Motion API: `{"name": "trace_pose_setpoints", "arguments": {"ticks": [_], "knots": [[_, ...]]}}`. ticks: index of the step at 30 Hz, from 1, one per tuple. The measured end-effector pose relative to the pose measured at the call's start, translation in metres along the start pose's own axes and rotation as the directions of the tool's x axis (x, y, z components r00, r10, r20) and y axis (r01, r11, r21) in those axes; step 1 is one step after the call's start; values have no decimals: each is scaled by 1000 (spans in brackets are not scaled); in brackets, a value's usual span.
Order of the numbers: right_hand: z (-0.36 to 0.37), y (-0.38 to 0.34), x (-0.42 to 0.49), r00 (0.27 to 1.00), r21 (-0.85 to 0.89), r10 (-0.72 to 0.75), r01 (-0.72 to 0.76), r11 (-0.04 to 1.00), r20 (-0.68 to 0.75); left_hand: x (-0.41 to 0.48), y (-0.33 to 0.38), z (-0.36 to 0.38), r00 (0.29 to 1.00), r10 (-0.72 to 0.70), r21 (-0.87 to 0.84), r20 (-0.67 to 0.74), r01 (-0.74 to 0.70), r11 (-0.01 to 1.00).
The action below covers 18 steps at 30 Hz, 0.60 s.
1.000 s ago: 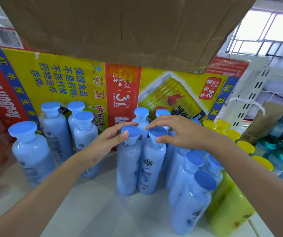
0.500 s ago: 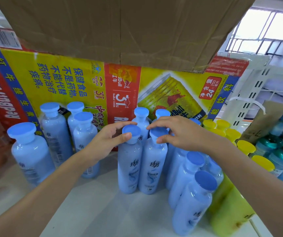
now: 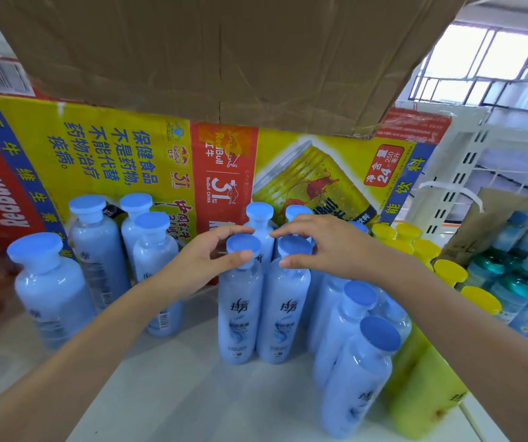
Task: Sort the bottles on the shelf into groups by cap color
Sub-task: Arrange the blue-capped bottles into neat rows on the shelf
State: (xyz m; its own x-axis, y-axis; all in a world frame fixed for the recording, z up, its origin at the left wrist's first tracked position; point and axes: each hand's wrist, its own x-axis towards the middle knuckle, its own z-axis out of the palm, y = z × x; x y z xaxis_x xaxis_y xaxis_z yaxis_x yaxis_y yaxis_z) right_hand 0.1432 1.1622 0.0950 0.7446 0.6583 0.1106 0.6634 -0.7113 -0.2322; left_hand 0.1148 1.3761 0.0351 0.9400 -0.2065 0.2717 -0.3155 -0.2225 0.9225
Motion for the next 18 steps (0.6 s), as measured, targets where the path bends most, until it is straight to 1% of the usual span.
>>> {"name": "trace_pose_setpoints", "arguments": {"ticks": [3,6,9,13,16,18], "knots": [[-1,-3,2,1000,-51,-8,7,999,-16,1,6,-1,996,56,187,-67,-42,981],[-2,-4,3,1000,-79,-13,12,997,-10,4,14,-4,993,80,316,-83,-50,947],[-4,-4,4,1000,-83,-10,11,996,12,8,20,-6,994,100,456,-50,-67,887],[-6,-6,5,999,-104,-5,8,995,33,11,31,-6,992,122,640,31,-113,760],[-5,-9,3,1000,-146,-13,16,989,24,12,38,-5,989,116,706,92,-147,693],[-7,-11,2,1000,-150,-19,21,988,19,13,39,-4,990,106,724,97,-143,675]]}}
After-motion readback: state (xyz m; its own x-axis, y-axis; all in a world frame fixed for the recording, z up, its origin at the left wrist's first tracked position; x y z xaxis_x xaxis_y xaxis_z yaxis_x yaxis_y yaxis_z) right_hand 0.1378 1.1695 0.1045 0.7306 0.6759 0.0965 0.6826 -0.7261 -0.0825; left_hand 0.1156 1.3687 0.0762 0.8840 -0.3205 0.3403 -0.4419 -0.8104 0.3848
